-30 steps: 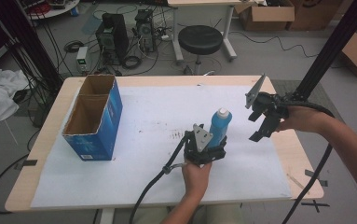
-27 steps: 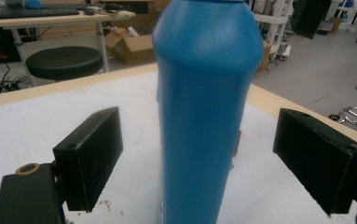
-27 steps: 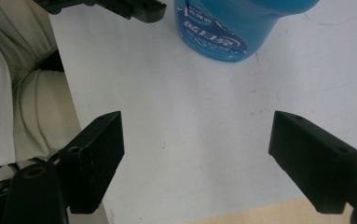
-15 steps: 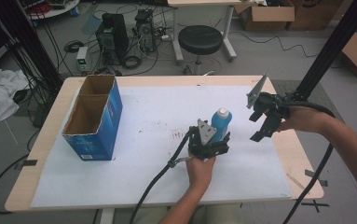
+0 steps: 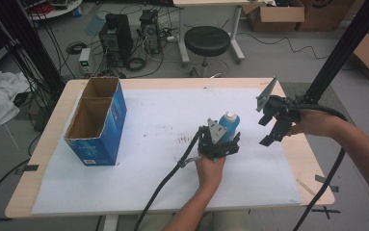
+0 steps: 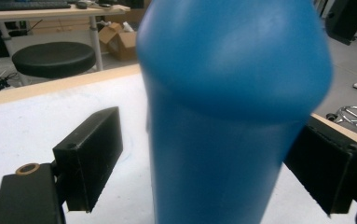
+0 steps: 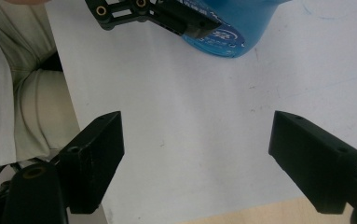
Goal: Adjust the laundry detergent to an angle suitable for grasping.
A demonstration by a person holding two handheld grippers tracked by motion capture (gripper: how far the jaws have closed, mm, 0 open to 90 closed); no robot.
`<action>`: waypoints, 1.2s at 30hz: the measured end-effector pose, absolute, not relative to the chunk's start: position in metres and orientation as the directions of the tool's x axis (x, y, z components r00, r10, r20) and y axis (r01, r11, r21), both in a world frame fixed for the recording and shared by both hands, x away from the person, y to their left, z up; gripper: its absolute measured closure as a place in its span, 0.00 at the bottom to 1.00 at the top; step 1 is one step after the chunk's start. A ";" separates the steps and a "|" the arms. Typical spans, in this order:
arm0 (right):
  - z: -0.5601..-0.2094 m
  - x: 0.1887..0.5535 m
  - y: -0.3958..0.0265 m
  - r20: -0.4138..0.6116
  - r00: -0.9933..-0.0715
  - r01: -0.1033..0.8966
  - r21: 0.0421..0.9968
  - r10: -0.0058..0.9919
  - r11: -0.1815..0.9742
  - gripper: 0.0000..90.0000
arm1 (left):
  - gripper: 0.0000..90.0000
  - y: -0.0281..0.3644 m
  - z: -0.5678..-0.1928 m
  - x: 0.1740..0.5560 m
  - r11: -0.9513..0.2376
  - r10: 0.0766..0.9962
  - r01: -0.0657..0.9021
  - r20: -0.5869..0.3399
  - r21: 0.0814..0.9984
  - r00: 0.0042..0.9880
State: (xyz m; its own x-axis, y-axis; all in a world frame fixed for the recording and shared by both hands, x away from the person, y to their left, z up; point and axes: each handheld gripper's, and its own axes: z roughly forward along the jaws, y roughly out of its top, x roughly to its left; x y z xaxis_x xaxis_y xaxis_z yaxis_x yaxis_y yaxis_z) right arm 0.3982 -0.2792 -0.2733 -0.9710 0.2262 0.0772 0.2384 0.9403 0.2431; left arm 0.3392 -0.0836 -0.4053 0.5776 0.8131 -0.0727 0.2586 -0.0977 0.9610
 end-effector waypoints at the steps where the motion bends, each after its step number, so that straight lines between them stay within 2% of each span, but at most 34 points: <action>1: -0.274 0.398 -0.279 0.079 -0.971 0.238 0.241 0.226 0.941 0.20 | 0.18 -0.084 -0.407 0.341 -0.100 0.814 0.259 -0.071 0.961 0.577; 20: -0.276 0.401 -0.278 0.086 -0.971 0.239 0.240 0.225 0.941 0.20 | 0.21 -0.085 -0.413 0.348 -0.094 0.804 0.266 -0.084 0.959 0.589; 31: -0.275 0.401 -0.279 0.083 -0.971 0.239 0.246 0.225 0.939 0.20 | 0.31 -0.084 -0.413 0.348 -0.102 0.793 0.259 -0.079 0.960 0.605; 36: -0.275 0.400 -0.279 0.083 -0.971 0.239 0.244 0.225 0.940 0.20 | 0.32 -0.084 -0.413 0.348 -0.098 0.791 0.258 -0.082 0.961 0.606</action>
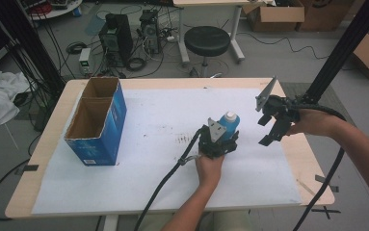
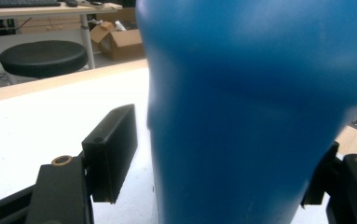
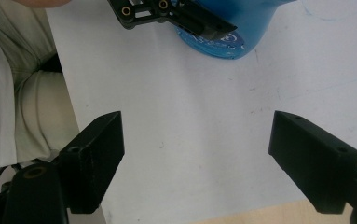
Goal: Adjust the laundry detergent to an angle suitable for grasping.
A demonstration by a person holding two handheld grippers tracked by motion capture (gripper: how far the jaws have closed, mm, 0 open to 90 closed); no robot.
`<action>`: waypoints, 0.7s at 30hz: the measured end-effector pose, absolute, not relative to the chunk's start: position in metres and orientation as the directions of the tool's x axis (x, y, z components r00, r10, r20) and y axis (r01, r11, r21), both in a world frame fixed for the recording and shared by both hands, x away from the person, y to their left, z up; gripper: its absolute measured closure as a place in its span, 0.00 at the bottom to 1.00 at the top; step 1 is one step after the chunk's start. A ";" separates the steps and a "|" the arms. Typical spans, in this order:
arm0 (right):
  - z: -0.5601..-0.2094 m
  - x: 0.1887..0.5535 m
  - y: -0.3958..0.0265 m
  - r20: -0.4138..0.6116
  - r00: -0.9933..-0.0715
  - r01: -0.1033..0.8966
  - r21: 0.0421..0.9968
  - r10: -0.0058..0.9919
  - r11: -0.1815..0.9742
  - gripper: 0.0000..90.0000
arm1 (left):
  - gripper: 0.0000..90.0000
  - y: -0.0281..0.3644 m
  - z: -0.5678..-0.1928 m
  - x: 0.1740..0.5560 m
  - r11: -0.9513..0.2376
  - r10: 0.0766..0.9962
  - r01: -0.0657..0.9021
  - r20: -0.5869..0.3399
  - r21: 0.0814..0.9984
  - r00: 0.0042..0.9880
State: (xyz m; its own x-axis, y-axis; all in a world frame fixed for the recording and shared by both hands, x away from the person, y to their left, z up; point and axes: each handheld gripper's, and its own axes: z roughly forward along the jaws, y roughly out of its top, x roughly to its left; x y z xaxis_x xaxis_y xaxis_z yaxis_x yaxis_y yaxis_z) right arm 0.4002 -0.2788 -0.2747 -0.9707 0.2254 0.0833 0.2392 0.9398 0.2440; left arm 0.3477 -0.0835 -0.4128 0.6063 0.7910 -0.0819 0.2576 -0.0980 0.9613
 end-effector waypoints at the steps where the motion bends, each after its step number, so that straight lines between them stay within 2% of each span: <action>1: -0.275 0.400 -0.279 0.083 -0.971 0.240 0.244 0.226 0.940 0.20 | 0.32 -0.083 -0.413 0.348 -0.097 0.792 0.257 -0.081 0.962 0.605; 21: -0.275 0.400 -0.280 0.085 -0.970 0.241 0.244 0.227 0.939 0.20 | 0.40 -0.083 -0.413 0.348 -0.090 0.786 0.257 -0.089 0.962 0.611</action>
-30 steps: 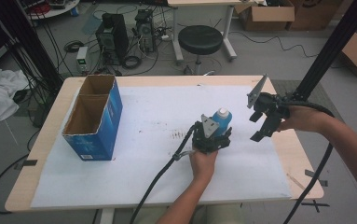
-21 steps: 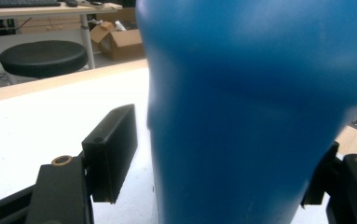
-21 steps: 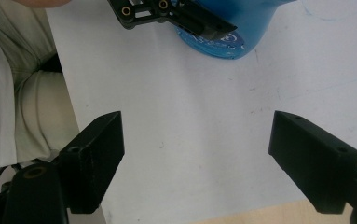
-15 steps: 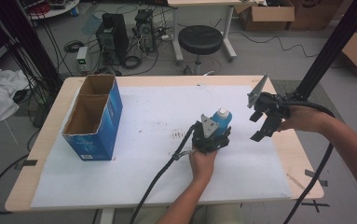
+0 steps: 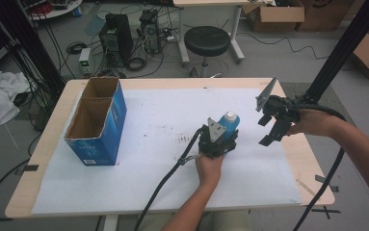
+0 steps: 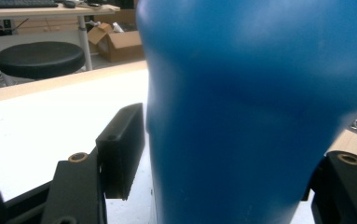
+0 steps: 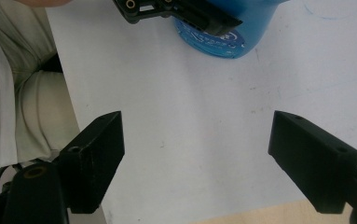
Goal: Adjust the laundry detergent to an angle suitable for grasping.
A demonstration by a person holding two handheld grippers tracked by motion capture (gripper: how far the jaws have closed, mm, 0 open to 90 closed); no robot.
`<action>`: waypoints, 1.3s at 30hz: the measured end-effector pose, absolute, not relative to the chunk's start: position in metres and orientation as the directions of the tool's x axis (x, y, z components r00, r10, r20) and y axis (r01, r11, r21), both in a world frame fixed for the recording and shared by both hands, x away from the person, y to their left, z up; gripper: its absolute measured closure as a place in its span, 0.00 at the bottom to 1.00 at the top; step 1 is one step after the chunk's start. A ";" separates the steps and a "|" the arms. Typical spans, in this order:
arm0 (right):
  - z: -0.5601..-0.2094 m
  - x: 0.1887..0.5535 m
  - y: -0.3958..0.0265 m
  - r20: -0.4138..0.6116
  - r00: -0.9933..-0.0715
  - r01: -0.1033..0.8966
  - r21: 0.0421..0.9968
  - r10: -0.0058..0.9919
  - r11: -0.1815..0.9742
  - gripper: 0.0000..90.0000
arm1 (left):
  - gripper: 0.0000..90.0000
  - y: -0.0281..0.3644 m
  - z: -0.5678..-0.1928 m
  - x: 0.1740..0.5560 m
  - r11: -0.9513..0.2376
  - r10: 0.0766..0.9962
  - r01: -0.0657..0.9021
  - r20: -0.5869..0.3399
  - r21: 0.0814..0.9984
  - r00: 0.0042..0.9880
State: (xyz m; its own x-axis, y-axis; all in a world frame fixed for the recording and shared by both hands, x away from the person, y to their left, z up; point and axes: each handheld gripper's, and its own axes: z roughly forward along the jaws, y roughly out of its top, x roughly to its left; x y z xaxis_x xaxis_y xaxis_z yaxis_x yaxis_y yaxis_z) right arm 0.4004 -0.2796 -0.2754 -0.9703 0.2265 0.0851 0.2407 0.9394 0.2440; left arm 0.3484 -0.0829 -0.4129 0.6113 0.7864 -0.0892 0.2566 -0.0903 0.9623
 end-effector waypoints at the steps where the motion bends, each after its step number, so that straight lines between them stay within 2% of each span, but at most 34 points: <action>1: -0.275 0.400 -0.280 0.085 -0.970 0.242 0.244 0.228 0.939 0.20 | 0.40 -0.083 -0.413 0.349 -0.090 0.786 0.256 -0.089 0.962 0.611; 12: -0.276 0.401 -0.279 0.090 -0.970 0.242 0.244 0.227 0.939 0.20 | 0.46 -0.084 -0.413 0.347 -0.101 0.780 0.238 -0.072 0.966 0.621; 26: -0.277 0.401 -0.280 0.097 -0.967 0.251 0.242 0.234 0.937 0.20 | 0.48 -0.076 -0.408 0.350 -0.091 0.774 0.261 -0.097 0.961 0.626; 33: -0.278 0.400 -0.278 0.098 -0.969 0.246 0.244 0.228 0.938 0.20 | 0.48 -0.066 -0.395 0.348 -0.073 0.759 0.238 -0.101 0.969 0.643; 39: -0.277 0.399 -0.275 0.097 -0.969 0.245 0.244 0.227 0.939 0.20 | 0.48 -0.055 -0.380 0.346 -0.110 0.730 0.207 -0.062 0.972 0.681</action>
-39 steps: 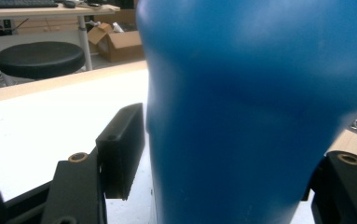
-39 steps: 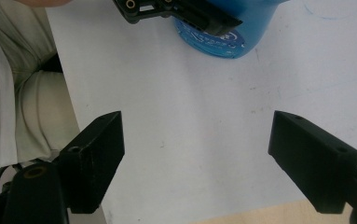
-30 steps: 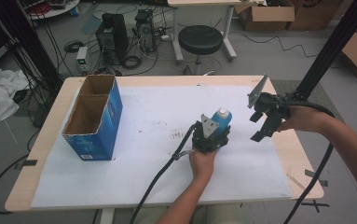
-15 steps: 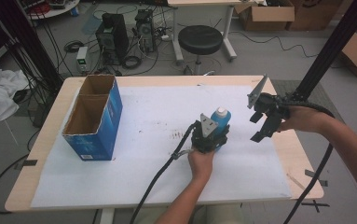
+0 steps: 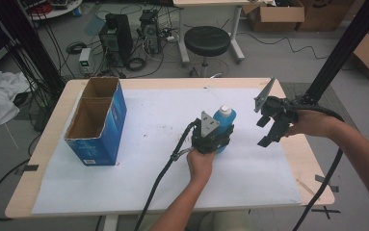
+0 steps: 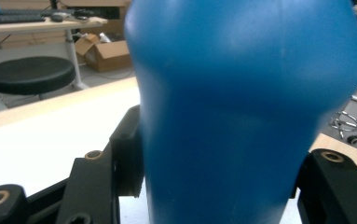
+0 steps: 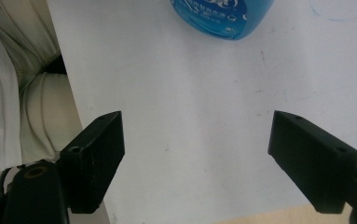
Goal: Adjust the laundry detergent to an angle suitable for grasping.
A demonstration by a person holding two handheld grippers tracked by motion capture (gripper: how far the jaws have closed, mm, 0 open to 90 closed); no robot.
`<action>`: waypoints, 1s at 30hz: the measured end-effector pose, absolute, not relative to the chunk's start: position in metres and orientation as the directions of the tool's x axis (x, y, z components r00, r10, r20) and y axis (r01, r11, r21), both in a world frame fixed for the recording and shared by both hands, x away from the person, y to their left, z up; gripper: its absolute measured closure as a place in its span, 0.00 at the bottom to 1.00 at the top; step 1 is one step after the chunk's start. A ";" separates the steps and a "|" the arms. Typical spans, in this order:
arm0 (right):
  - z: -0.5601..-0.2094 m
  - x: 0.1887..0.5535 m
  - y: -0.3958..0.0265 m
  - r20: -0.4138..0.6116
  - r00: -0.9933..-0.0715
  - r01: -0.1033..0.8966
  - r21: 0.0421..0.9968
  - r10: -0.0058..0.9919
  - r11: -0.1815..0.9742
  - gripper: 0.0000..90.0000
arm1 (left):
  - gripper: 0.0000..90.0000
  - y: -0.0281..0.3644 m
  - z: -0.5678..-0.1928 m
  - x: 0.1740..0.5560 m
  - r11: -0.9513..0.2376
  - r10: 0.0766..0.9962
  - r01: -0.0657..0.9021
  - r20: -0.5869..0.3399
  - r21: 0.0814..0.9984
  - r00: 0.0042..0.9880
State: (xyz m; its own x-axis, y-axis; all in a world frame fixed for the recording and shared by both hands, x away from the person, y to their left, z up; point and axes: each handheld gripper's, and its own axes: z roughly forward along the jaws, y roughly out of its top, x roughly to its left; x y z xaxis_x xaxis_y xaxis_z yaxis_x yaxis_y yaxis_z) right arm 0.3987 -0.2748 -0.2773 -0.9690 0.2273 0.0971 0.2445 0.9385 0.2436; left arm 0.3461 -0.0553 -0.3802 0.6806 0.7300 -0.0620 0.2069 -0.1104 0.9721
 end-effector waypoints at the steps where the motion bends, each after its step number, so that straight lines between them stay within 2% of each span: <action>1: -0.278 0.398 -0.274 0.097 -0.970 0.242 0.242 0.225 0.940 0.20 | 0.48 -0.053 -0.378 0.346 -0.114 0.725 0.199 -0.055 0.973 0.687; 13: -0.272 0.394 -0.265 0.090 -0.973 0.229 0.243 0.213 0.943 0.20 | 0.48 -0.026 -0.354 0.343 -0.173 0.645 0.154 -0.006 0.973 0.764; 20: -0.270 0.390 -0.260 0.085 -0.975 0.221 0.243 0.206 0.944 0.20 | 0.48 -0.012 -0.349 0.340 -0.199 0.569 0.131 0.006 0.971 0.822; 30: -0.266 0.384 -0.256 0.079 -0.975 0.222 0.239 0.209 0.945 0.20 | 0.48 0.005 -0.350 0.341 -0.182 0.447 0.139 -0.045 0.973 0.894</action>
